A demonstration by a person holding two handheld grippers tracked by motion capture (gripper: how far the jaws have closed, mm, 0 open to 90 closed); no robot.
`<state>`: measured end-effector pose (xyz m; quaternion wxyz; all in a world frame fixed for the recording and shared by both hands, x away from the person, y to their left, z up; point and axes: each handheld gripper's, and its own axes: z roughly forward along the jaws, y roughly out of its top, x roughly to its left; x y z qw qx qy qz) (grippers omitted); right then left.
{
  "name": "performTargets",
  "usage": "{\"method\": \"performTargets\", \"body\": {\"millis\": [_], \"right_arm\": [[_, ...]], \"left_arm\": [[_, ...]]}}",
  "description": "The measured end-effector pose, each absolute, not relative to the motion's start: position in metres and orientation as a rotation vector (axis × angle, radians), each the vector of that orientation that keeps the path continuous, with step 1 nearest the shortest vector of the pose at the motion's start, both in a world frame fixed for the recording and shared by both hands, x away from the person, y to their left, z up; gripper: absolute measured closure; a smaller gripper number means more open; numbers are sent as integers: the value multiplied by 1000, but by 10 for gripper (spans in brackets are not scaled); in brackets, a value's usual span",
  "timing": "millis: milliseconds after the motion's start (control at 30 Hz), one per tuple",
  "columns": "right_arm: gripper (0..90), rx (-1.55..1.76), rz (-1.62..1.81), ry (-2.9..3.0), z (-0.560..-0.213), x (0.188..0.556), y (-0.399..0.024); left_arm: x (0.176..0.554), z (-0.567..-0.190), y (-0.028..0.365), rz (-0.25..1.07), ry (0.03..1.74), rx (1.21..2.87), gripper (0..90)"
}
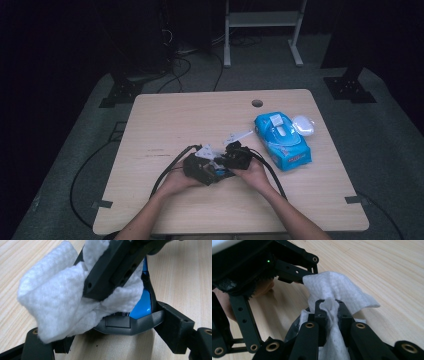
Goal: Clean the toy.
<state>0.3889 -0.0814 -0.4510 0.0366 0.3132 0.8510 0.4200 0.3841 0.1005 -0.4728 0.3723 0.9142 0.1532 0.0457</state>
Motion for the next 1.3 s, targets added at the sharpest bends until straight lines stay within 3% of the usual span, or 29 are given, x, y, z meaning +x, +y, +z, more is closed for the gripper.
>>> {"method": "performTargets", "body": {"millis": [200,567,1033,1300], "right_arm": [[817,1041,1283,2562,-450,396,-104],[819,977,1307,2612,-451,387,-85],[820,1136,1169,2480,-451,402,-146],[820,1184,1104,2425,-455,391,-170]], "left_arm": [[384,-473,97,129,386,2345,241],[384,-473,98,123,389,2342,241],[385,-473,98,118,387,2345,242],[385,-472,99,116,384,2353,242]]}}
